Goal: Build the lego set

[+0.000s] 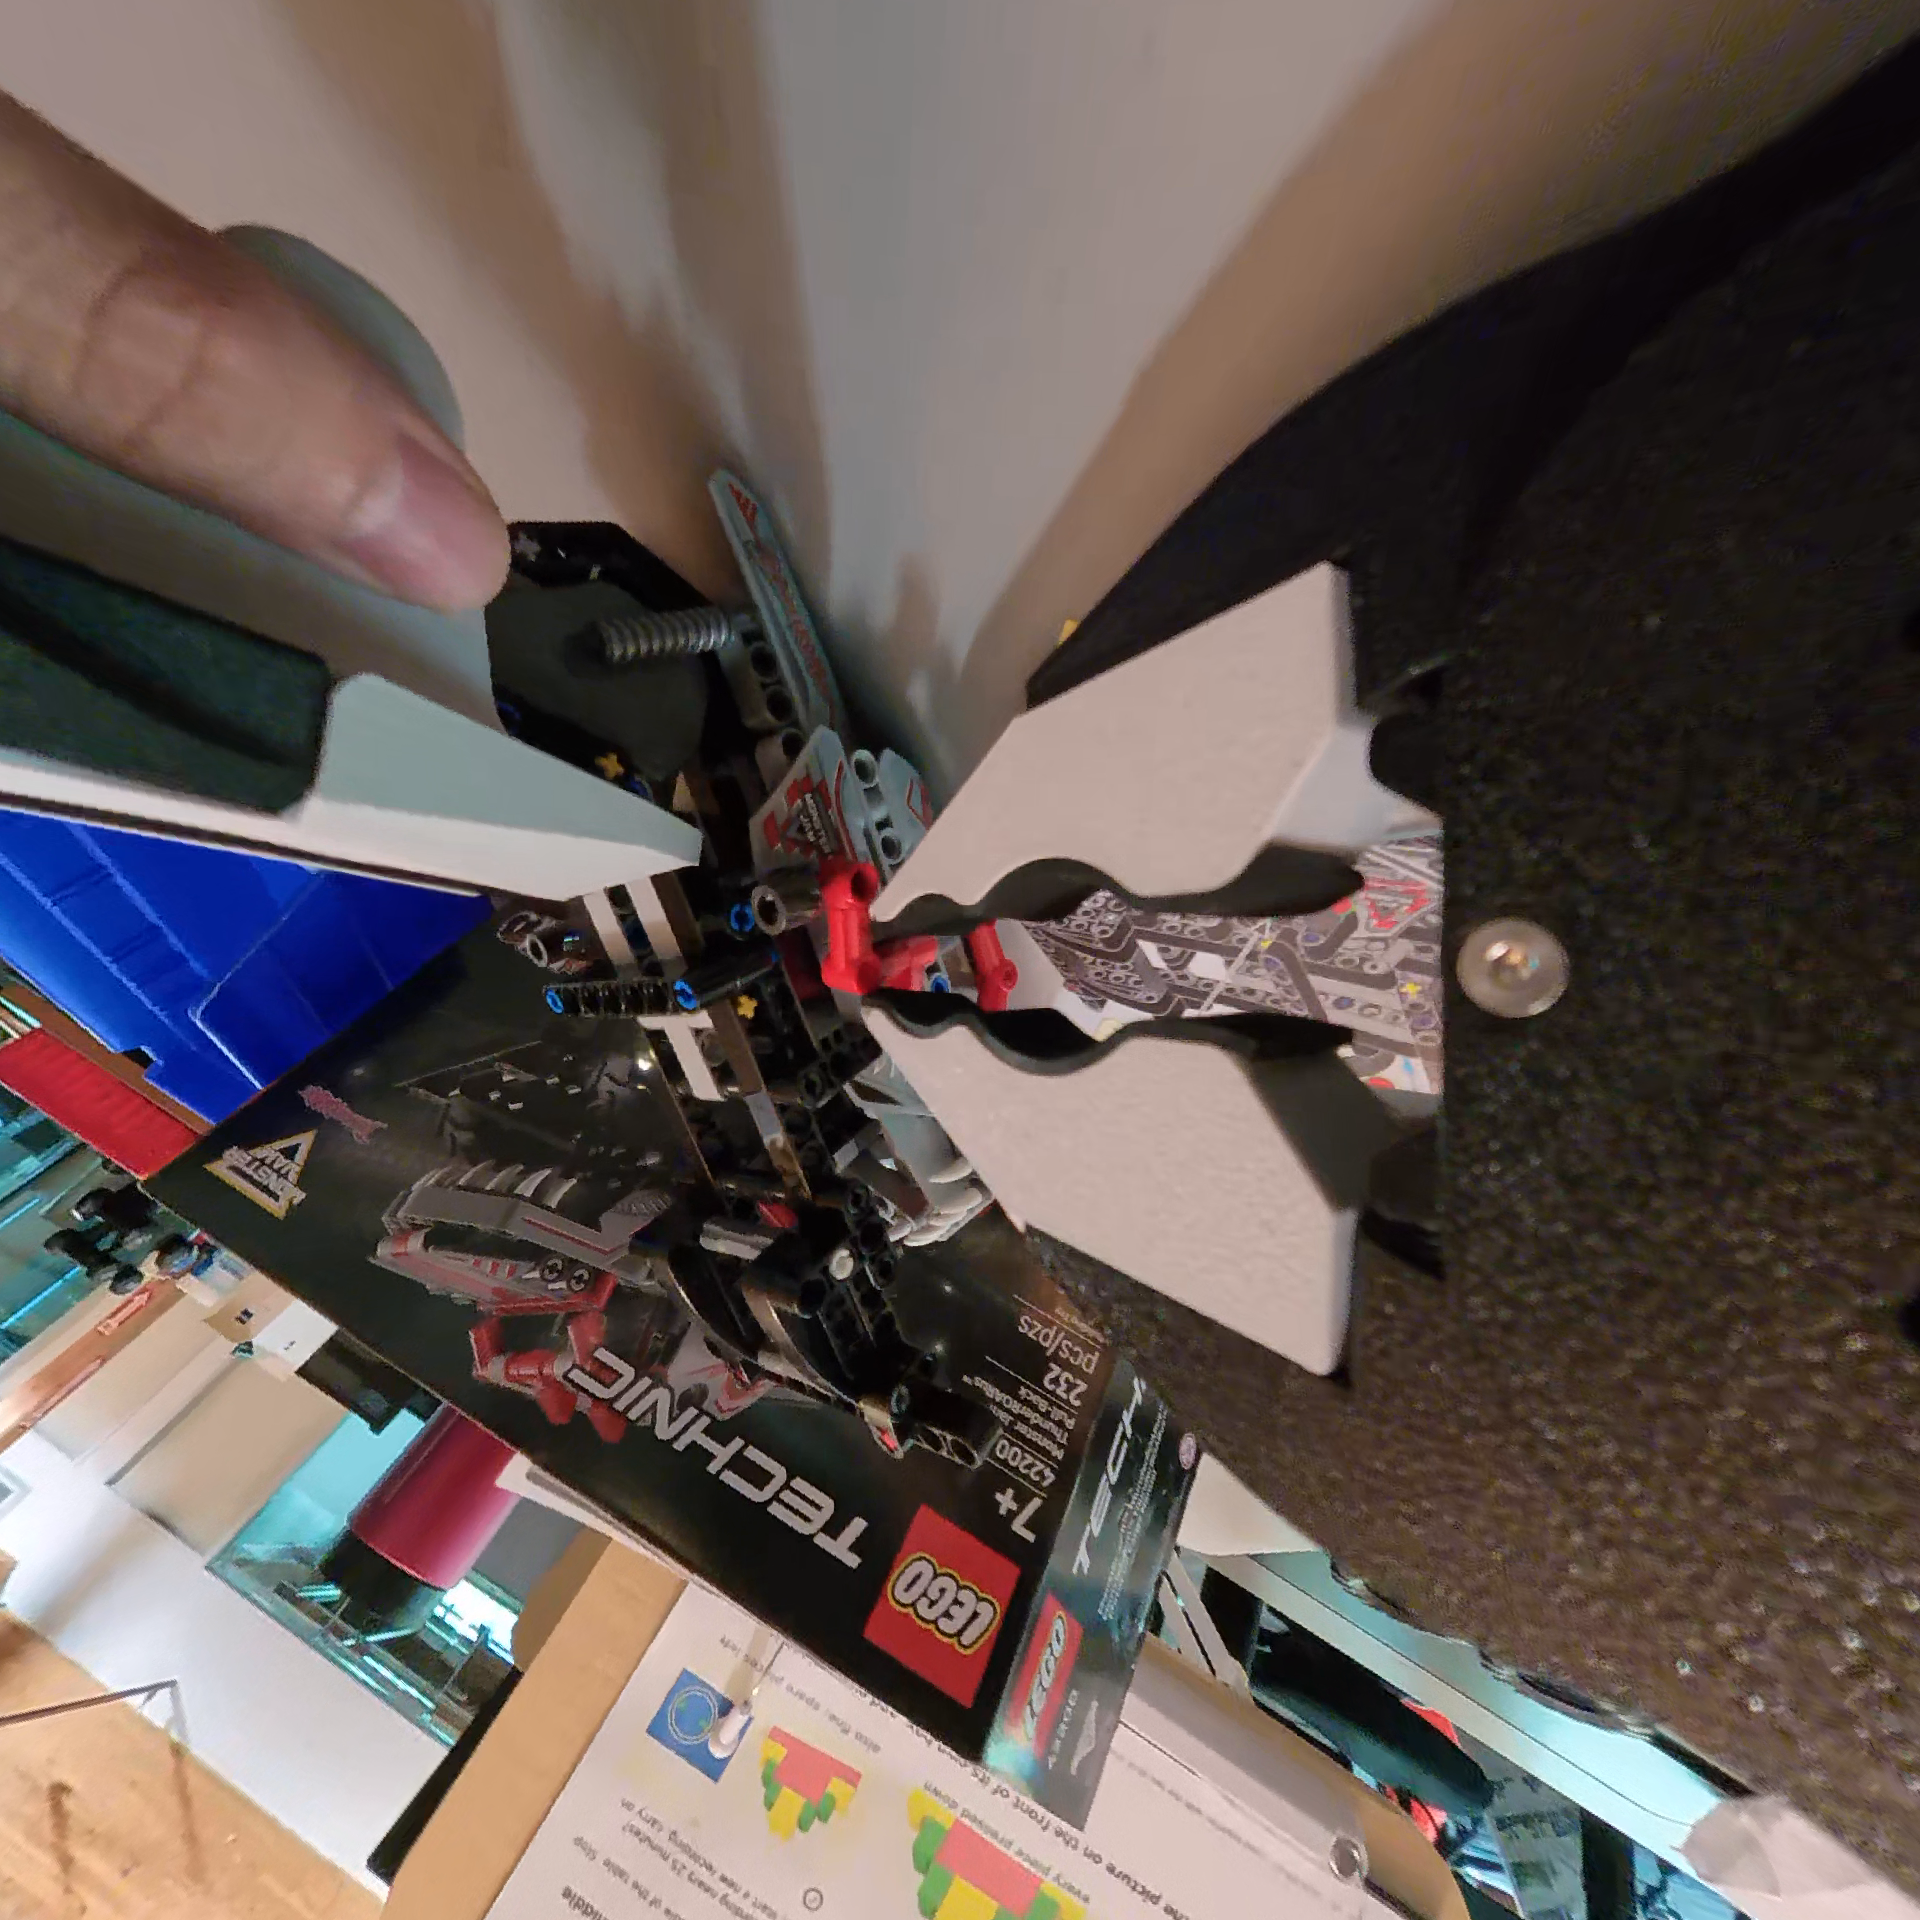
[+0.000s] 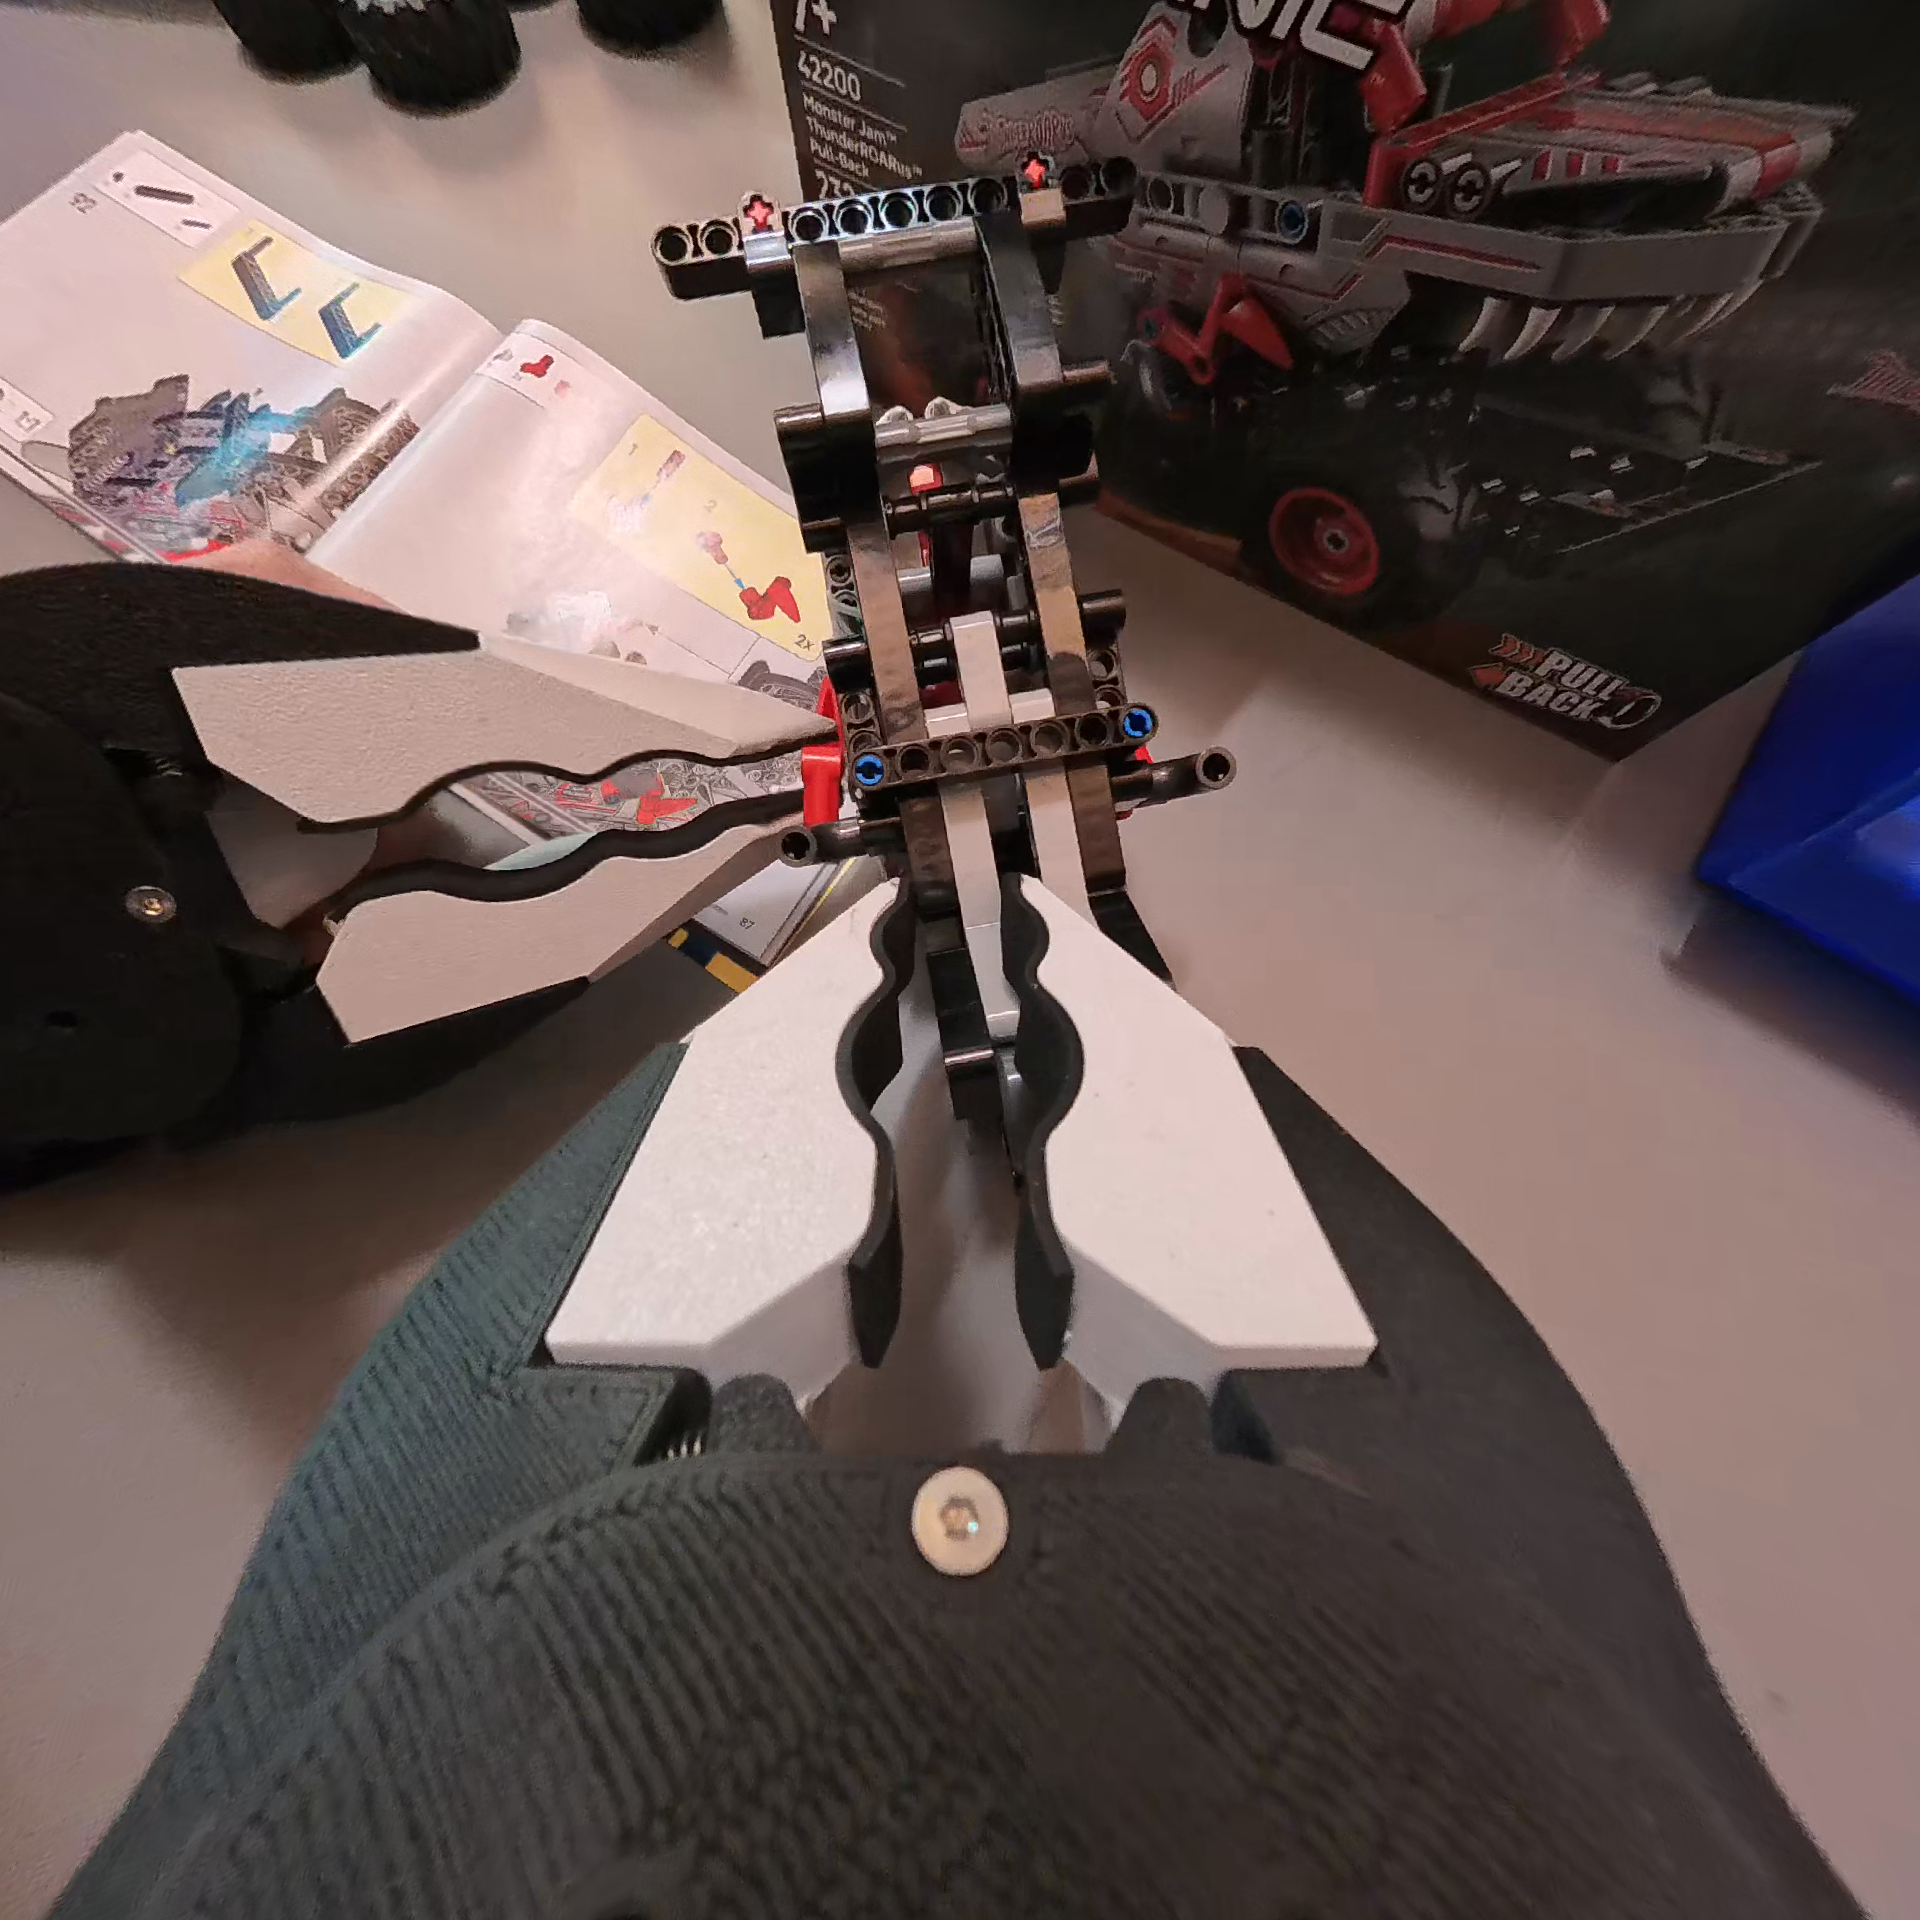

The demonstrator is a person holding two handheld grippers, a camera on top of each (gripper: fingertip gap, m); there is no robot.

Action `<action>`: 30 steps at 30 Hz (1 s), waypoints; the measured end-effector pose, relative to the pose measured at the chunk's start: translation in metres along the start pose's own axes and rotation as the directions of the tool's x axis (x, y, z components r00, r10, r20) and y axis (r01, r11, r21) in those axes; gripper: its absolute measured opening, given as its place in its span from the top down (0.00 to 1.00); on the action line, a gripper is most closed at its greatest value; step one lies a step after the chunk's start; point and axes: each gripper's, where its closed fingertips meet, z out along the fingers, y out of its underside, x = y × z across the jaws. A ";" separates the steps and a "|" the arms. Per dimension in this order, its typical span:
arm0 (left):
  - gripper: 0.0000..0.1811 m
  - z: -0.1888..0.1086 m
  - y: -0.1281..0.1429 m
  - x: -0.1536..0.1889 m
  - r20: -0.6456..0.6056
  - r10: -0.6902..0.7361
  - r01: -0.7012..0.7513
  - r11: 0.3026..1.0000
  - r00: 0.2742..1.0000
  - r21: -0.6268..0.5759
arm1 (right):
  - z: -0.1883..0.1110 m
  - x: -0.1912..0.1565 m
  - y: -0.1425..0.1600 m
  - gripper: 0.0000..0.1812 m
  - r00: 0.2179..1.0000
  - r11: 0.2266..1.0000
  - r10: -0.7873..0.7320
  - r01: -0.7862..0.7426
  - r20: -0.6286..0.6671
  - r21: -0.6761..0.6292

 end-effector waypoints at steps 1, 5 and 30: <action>0.96 0.000 0.000 0.000 -0.008 0.002 -0.002 1.000 1.000 0.006 | 0.000 0.000 0.000 0.91 1.000 1.000 0.001 -0.001 -0.001 0.001; 0.96 -0.002 0.000 0.001 -0.042 -0.005 0.006 1.000 0.999 0.023 | 0.000 0.000 0.000 0.91 1.000 1.000 -0.007 0.007 -0.009 0.008; 1.00 -0.016 -0.006 0.012 -0.227 -0.131 0.147 0.988 0.965 0.054 | 0.001 0.002 -0.002 0.91 1.000 0.999 -0.023 0.023 -0.002 0.045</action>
